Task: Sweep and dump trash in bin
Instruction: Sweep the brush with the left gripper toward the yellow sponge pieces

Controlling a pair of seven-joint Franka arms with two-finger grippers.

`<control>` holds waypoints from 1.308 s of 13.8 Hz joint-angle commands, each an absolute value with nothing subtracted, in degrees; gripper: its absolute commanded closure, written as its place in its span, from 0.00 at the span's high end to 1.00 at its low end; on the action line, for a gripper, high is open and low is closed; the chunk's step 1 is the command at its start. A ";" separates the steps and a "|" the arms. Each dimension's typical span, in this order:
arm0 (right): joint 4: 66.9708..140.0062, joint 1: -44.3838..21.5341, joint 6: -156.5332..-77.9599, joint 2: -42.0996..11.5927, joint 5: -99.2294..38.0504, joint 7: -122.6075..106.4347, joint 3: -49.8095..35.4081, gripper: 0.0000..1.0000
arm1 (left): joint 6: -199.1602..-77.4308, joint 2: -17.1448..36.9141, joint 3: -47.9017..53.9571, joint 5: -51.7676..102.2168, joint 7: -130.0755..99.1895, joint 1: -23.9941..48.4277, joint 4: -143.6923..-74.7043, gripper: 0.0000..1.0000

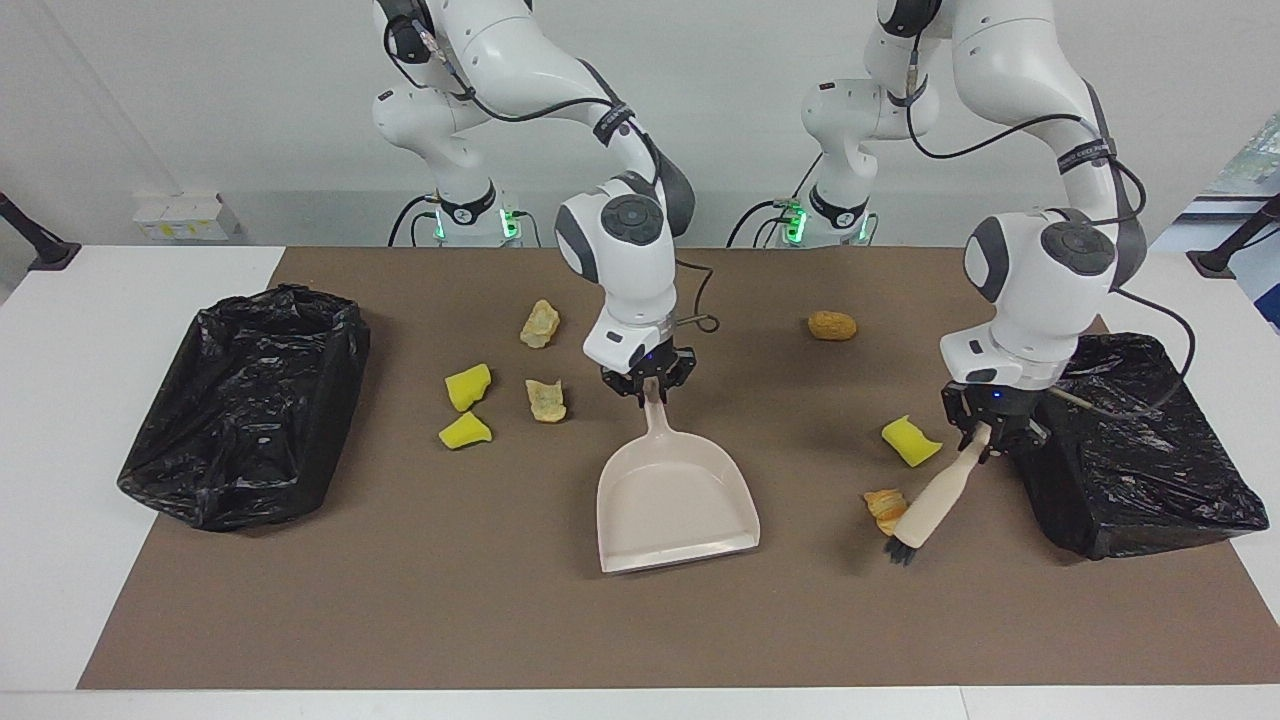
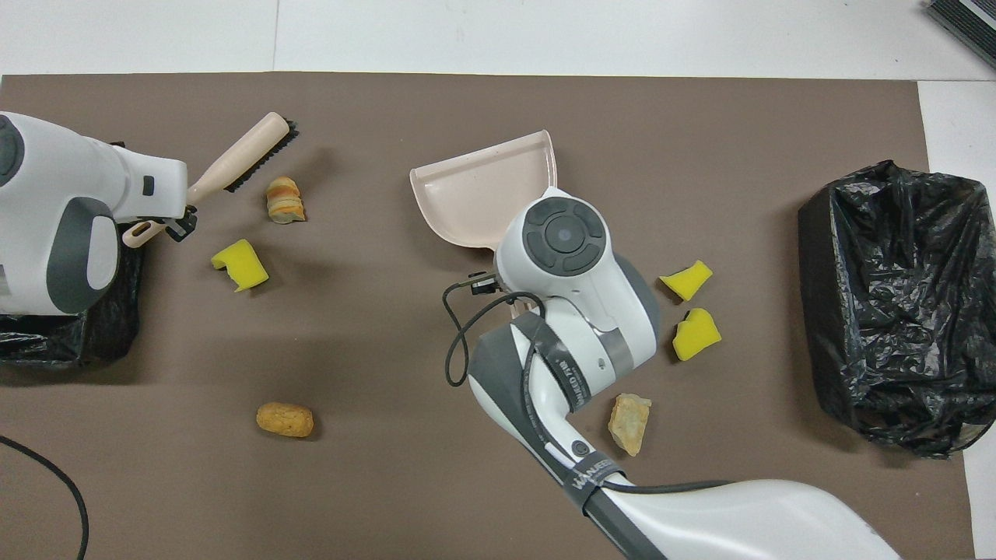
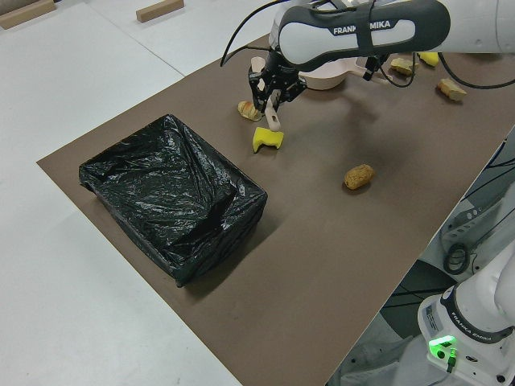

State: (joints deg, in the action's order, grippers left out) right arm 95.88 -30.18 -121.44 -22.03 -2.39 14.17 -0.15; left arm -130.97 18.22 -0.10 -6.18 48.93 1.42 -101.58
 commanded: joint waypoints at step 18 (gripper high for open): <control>106.95 -25.58 -100.28 -10.29 1.76 -50.67 -0.79 0.00 | -122.27 13.55 0.70 -9.23 78.40 0.78 -110.02 0.00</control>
State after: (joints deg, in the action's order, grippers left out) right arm 103.21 -25.96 -99.19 -12.99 0.70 -45.10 -0.42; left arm -123.47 18.57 0.97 -8.22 77.92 -0.25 -103.90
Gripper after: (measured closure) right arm 0.687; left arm 0.731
